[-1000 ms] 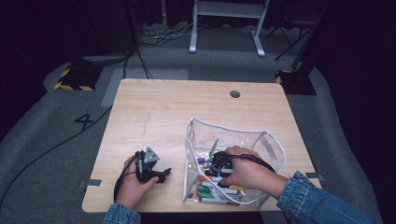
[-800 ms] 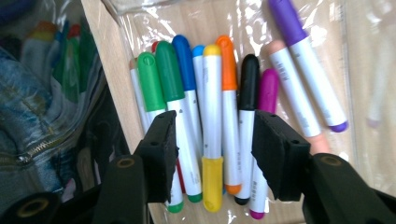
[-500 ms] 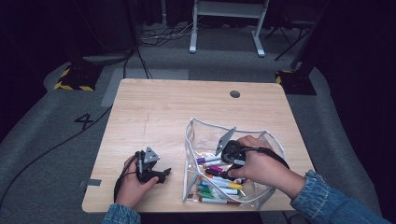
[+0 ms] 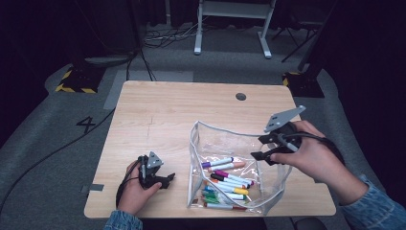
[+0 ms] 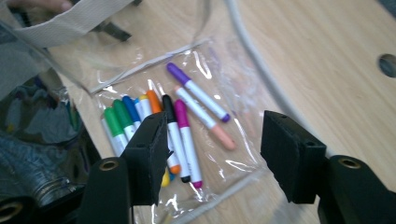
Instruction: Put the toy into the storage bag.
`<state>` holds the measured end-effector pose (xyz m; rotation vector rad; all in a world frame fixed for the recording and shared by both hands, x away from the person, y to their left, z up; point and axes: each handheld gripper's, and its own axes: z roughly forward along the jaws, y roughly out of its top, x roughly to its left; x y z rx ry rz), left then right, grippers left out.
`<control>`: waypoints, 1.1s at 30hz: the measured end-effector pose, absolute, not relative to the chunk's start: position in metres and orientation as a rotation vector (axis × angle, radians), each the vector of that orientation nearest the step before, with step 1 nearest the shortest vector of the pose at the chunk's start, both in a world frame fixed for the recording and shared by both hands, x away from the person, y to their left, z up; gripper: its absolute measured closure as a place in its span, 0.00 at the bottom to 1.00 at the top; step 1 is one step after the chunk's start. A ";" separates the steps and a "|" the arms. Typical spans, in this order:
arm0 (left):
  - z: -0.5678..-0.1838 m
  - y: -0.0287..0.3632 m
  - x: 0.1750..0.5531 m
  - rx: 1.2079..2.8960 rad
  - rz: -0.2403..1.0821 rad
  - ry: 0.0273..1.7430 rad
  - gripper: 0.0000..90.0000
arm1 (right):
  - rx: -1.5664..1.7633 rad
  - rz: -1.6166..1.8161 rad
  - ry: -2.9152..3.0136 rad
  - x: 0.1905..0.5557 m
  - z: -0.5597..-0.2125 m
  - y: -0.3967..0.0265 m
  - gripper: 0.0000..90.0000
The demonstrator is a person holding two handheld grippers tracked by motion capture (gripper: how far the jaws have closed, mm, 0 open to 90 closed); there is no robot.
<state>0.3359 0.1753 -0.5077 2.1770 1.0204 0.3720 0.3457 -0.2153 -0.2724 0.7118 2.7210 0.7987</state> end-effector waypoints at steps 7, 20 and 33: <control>-0.508 0.180 0.333 2.179 0.377 1.018 0.19 | 0.826 0.874 2.626 0.346 -0.265 -0.259 0.47; -0.508 0.193 0.333 2.168 0.348 1.011 0.19 | 1.037 0.899 2.509 0.344 -0.272 -0.326 0.47; -0.508 0.196 0.335 2.177 0.363 1.011 0.19 | 1.225 0.874 2.460 0.356 -0.331 -0.374 0.46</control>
